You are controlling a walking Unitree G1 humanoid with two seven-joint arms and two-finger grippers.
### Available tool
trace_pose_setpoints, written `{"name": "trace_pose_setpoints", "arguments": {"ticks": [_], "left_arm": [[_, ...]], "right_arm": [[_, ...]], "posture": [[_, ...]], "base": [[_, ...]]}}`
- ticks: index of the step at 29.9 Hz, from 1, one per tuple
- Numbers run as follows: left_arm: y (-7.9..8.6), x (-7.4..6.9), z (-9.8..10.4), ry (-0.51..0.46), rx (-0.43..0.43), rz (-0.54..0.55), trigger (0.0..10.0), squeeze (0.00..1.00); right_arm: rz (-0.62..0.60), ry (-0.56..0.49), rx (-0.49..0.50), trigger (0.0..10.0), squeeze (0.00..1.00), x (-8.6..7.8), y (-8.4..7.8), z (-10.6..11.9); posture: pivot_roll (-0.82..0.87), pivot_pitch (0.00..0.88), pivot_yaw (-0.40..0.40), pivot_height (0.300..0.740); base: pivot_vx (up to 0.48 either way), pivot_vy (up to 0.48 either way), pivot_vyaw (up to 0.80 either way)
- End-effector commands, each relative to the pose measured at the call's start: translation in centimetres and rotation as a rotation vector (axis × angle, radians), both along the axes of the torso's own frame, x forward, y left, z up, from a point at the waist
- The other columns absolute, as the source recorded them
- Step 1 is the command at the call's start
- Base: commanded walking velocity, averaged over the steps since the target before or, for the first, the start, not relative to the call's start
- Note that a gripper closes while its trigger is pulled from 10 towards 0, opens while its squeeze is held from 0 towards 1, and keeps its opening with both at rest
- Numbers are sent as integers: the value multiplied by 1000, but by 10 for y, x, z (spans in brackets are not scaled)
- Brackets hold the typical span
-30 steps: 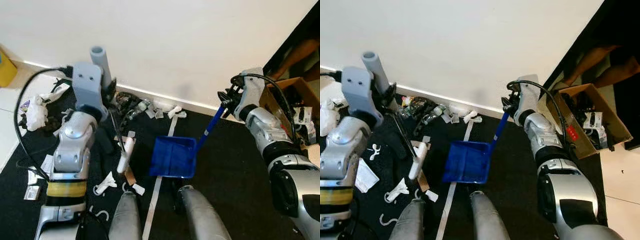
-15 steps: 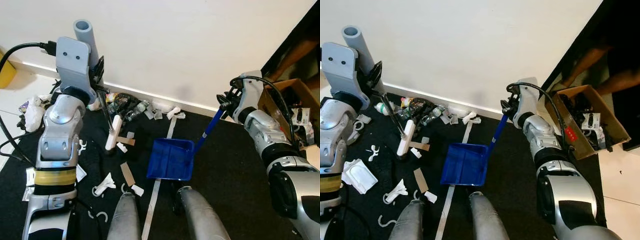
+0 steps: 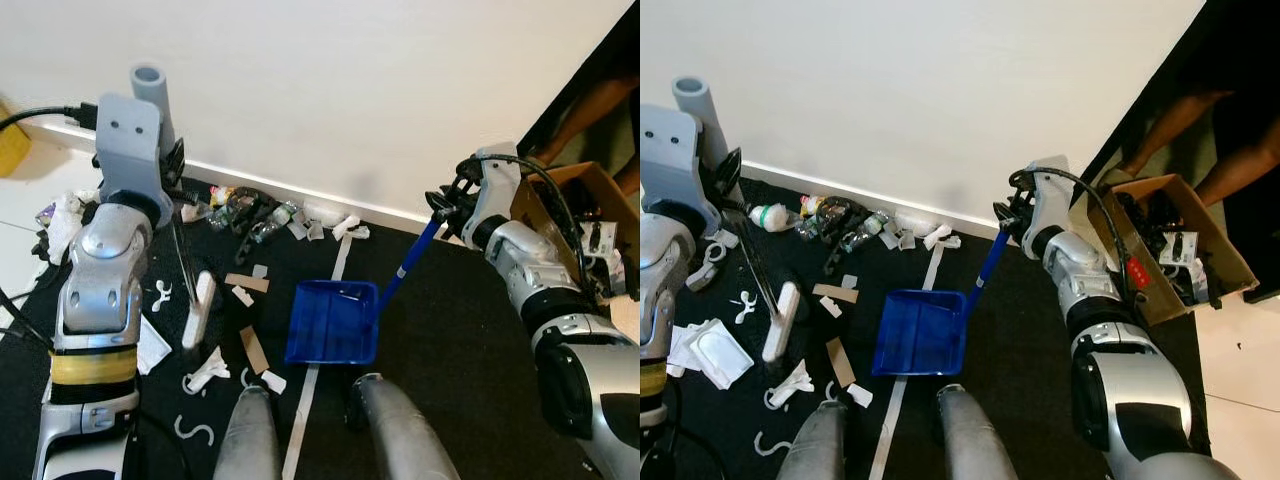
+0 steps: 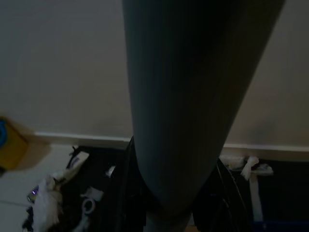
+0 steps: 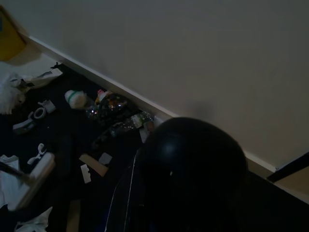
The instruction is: Sweep floor
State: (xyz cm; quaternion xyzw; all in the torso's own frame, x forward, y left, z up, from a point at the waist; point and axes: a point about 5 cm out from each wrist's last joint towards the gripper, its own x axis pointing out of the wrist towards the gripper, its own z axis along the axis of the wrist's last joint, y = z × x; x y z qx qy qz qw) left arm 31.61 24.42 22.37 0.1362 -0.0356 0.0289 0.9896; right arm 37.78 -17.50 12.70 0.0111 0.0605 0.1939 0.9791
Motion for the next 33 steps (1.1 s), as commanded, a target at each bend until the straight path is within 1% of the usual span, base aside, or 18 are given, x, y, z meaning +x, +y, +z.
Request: {"name": "trace_pose_setpoints", "arguments": {"ticks": [1,2,4,6,8,10,14,21,23,24,27,33], "left_arm": [[0,-3,-6,6,-26,12,10000,0],[0,-3,-6,6,-26,12,10000,0],[0,-6,-16,30,-64,22,10000,0],[-1,-8,-26,64,-80,29,10000,0],[-1,-9,-30,73,-97,36,10000,0],[-3,-11,-35,79,-96,34,10000,0],[-4,-12,-39,75,-111,34,10000,0],[-5,-11,-42,75,-125,42,10000,0],[-6,-10,-46,82,-154,51,10000,0],[-6,-10,-46,82,-154,51,10000,0],[-11,-8,-53,96,-183,50,10000,0],[-18,-7,-55,96,-190,38,10000,0]], "right_arm": [[-13,-18,26,10000,0,-3,-3,-2],[-13,-18,26,10000,0,-3,-3,-2],[-26,-13,41,10000,0,-6,-3,-7],[-38,-9,54,10000,0,-8,-4,-11],[-43,-9,54,10000,0,-10,-3,-14],[-53,0,59,10000,0,-12,-3,-19],[-69,13,72,10000,0,-17,-4,-26],[-74,-12,73,10000,0,-15,-6,-20],[-84,-18,81,10000,0,-14,-4,-20],[-84,-18,81,10000,0,-14,-4,-20],[-89,-11,87,10000,0,-17,1,-24],[-91,-1,91,10000,0,-19,5,-29]], "posture": [[94,130,-96,740],[94,130,-96,740],[93,127,-98,740],[93,127,-97,740],[91,125,-98,740],[89,123,-98,740],[91,124,-99,740],[86,122,-98,740],[86,121,-100,740],[86,121,-100,740],[83,122,-101,740],[77,122,-97,740]], "base": [[0,0,0],[0,0,0],[0,0,0],[0,0,0],[0,0,0],[0,0,0],[0,0,0],[0,0,0],[0,0,0],[0,0,0],[0,0,0],[0,0,0]]}}
